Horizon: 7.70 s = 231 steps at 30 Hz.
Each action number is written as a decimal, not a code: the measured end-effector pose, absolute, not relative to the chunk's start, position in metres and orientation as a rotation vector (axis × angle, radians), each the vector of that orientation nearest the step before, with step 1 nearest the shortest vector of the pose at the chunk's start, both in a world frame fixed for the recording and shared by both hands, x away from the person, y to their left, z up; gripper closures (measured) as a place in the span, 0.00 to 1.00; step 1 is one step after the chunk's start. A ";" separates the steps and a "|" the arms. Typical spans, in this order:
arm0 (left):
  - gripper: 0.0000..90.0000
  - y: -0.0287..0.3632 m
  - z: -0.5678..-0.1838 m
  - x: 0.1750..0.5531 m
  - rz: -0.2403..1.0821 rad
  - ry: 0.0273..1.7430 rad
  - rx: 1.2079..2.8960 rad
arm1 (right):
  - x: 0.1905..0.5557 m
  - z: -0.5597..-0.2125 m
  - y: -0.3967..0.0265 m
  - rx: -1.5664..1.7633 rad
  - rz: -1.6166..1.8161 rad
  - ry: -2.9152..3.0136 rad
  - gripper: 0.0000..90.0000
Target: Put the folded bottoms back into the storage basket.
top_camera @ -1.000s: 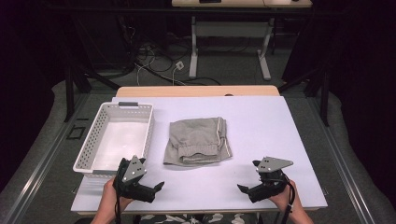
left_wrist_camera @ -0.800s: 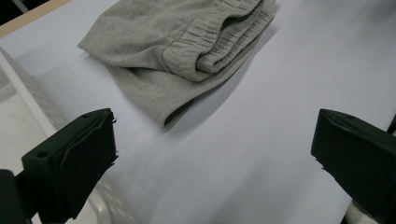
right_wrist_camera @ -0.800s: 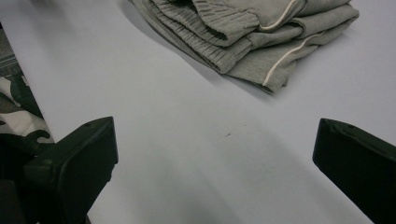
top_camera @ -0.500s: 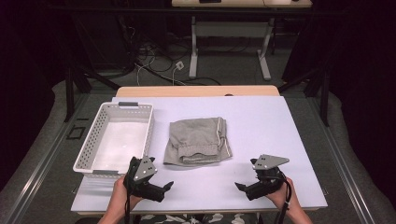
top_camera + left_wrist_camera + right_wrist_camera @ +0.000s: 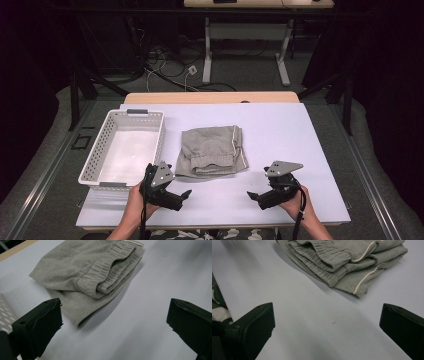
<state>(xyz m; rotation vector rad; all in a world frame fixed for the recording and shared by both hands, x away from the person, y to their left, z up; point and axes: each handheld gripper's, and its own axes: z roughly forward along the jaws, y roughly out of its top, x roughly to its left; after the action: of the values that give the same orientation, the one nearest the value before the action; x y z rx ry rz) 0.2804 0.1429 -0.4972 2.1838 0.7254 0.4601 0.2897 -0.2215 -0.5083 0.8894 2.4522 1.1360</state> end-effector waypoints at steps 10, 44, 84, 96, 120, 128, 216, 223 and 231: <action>0.00 0.136 -0.496 0.289 0.448 0.730 2.187 | 0.300 -0.505 -0.216 0.898 1.134 2.454 0.00; 0.00 0.110 -0.499 0.333 0.415 0.798 2.175 | 0.343 -0.508 -0.198 0.987 1.104 2.460 0.00; 0.01 0.094 -0.517 0.397 0.368 0.998 2.177 | 0.412 -0.521 -0.175 1.209 1.129 2.458 0.00; 0.05 0.094 -0.528 0.419 0.341 1.113 2.199 | 0.428 -0.532 -0.169 1.260 1.095 2.441 0.09; 0.11 0.099 -0.551 0.427 0.165 1.196 2.191 | 0.436 -0.552 -0.172 1.440 0.980 2.391 0.24; 0.30 0.098 -0.550 0.424 0.124 1.153 2.171 | 0.435 -0.552 -0.171 1.428 1.009 2.415 0.41; 0.80 0.102 -0.505 0.401 0.228 0.883 2.061 | 0.402 -0.502 -0.168 1.215 1.154 2.307 0.84; 0.81 0.103 -0.499 0.399 0.238 0.872 2.049 | 0.397 -0.496 -0.166 1.192 1.161 2.303 0.84; 0.81 0.105 -0.493 0.396 0.248 0.862 2.029 | 0.395 -0.489 -0.167 1.172 1.193 2.292 0.84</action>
<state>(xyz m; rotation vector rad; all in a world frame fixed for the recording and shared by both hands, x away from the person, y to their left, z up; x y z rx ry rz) 0.3959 0.1048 -0.4935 2.0293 0.8624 0.2479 0.3951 -0.1667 -0.4887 1.1716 2.2920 1.1929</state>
